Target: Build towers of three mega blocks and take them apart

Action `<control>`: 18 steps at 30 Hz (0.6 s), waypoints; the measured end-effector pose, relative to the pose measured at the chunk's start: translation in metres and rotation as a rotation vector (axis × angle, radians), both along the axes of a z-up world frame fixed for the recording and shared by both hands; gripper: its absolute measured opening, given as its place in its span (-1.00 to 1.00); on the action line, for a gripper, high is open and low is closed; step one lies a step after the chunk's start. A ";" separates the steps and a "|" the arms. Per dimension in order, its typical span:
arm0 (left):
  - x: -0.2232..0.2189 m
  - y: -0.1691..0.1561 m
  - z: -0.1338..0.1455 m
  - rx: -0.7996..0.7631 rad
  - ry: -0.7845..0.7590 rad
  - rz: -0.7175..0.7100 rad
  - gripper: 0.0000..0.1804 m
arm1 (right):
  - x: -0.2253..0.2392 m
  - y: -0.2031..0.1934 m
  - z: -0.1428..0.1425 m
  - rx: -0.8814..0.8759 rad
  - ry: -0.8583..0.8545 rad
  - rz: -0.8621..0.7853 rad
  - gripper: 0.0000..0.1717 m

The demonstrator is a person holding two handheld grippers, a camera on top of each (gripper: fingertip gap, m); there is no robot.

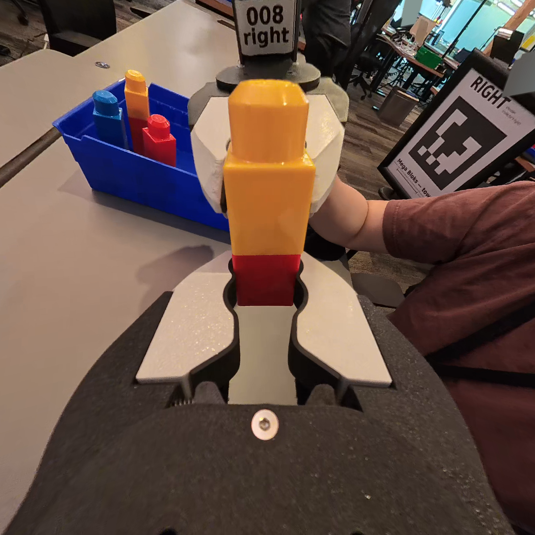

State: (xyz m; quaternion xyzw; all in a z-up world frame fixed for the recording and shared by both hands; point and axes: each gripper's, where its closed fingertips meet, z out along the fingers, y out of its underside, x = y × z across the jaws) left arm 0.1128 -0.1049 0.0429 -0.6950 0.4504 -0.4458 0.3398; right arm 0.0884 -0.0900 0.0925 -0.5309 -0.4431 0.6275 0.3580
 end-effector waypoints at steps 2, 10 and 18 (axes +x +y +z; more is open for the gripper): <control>0.001 0.003 -0.001 0.007 0.001 0.013 -0.61 | 0.000 0.002 -0.001 0.005 -0.013 -0.016 -0.58; 0.000 0.002 0.009 0.001 -0.061 0.014 -0.61 | -0.003 -0.001 0.001 0.033 -0.015 -0.030 -0.59; -0.131 0.047 0.050 0.278 0.131 0.531 -0.39 | 0.032 0.021 0.028 0.057 0.057 -0.139 -0.58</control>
